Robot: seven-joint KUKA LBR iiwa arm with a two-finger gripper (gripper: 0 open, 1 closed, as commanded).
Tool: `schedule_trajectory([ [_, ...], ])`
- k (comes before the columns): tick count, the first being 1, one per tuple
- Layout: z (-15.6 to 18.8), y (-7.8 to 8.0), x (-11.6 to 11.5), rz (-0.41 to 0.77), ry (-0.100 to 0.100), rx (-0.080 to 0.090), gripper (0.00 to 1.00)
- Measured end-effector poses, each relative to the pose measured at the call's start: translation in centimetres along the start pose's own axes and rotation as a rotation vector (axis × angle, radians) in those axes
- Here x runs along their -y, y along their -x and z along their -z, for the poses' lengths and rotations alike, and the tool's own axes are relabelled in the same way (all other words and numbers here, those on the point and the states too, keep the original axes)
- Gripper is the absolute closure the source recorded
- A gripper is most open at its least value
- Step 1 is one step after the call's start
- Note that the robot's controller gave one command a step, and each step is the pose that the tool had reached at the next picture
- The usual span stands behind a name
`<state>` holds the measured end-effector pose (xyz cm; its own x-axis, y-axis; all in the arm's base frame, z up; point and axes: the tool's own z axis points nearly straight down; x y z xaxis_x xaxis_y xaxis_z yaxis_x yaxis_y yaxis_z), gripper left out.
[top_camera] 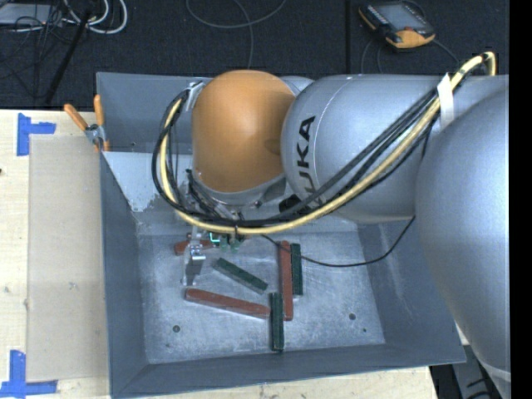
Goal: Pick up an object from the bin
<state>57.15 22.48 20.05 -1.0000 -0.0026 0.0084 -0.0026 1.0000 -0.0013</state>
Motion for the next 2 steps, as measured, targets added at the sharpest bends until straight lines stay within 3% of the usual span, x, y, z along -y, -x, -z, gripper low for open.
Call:
schedule_trajectory([
  [1, 0.5, 0.2, 0.1, -0.004, 0.002, 0.008, 0.0],
  [2, -4.8, 2.8, 2.0, 0.052, 0.003, 0.015, 0.0],
])
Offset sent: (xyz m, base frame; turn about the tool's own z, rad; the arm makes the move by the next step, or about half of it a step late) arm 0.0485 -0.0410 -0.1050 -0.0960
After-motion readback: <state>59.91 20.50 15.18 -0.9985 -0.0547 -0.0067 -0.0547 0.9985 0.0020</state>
